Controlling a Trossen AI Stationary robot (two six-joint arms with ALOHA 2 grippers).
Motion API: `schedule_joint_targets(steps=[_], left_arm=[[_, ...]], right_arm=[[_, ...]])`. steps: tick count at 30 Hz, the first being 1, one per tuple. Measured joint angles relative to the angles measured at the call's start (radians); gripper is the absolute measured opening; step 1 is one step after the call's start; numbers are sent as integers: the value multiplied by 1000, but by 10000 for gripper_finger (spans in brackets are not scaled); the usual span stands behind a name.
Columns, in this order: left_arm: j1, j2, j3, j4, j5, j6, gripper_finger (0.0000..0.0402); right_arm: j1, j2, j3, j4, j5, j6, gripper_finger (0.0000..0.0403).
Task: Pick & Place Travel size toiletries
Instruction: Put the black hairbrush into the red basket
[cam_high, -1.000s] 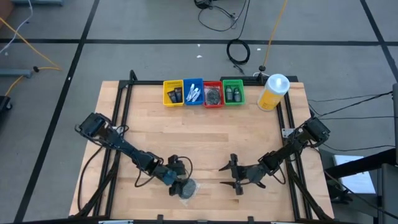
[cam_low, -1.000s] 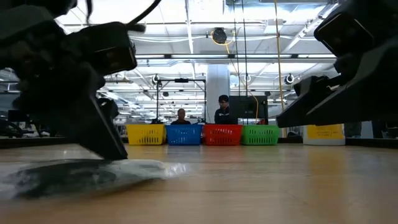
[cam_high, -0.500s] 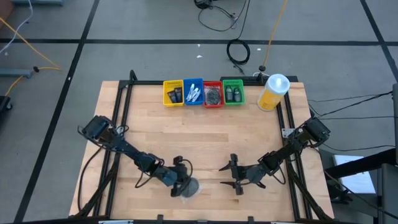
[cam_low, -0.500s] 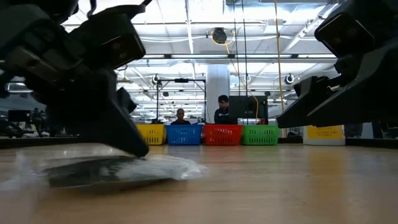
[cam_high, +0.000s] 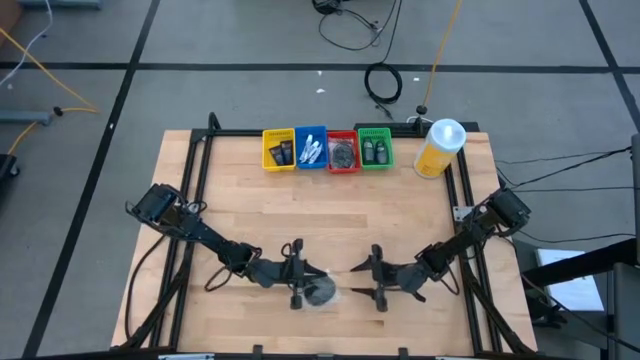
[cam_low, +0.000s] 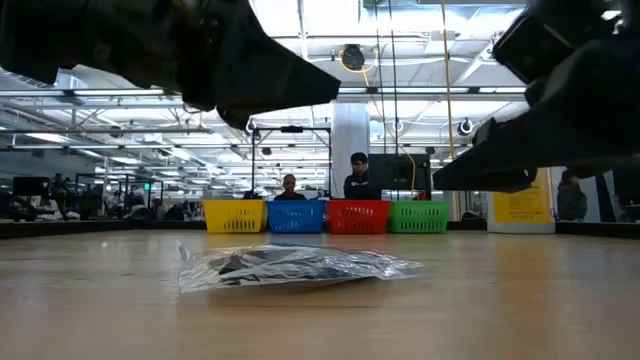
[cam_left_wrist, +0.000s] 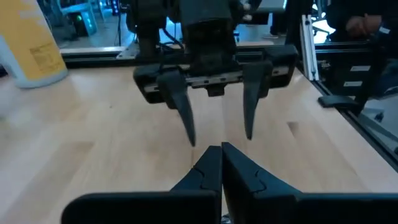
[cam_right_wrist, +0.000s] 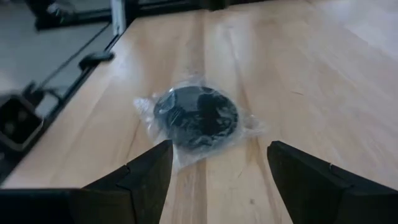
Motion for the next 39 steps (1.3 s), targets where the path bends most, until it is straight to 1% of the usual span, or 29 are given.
schedule_joint_targets(steps=[3, 5, 7, 9, 14, 16, 18, 20, 22, 25, 30, 34, 36, 39], left_arm=[[4, 0, 0, -27, 3, -52, 2], [12, 0, 0, -68, 23, -93, 2], [18, 0, 0, -137, 55, -146, 15], [19, 0, 0, -205, 81, -197, 43], [7, 0, 0, -354, 132, -372, 139], [-5, 0, 0, -404, 137, -433, 169], [-23, 0, 0, -432, 134, -486, 189], [-43, 0, 1, -482, 137, -524, 195], [-62, 0, 1, -522, 130, -547, 188], [-81, -1, 1, -550, 125, -559, 160], [-82, 22, 2, -536, 135, -524, 87], [-75, 27, 2, -517, 97, -454, 16], [-66, 29, 1, -485, 77, -418, 9], [-42, 33, -1, -397, 89, -337, 6]], right_arm=[[-12, 0, 0, -5, 1, 67, 253], [-15, 0, 0, -18, 1, 71, 253], [-15, 0, 0, -20, 1, 66, 253], [-14, 0, 0, -18, 1, 65, 253], [-14, 0, 0, -19, 1, 65, 253], [-14, 0, 0, -19, 1, 64, 253], [-14, 0, 0, -19, 1, 64, 253], [-14, 0, 0, -20, 1, 57, 253], [-14, 0, 0, -20, 1, 49, 253], [-14, 0, 0, -20, 1, 49, 253], [-14, 0, 0, -21, 1, 46, 253], [-14, 0, 0, -25, 1, 18, 253], [-13, 0, 0, -26, -1, -29, 253], [3, 0, 0, -49, -26, -168, 253]])
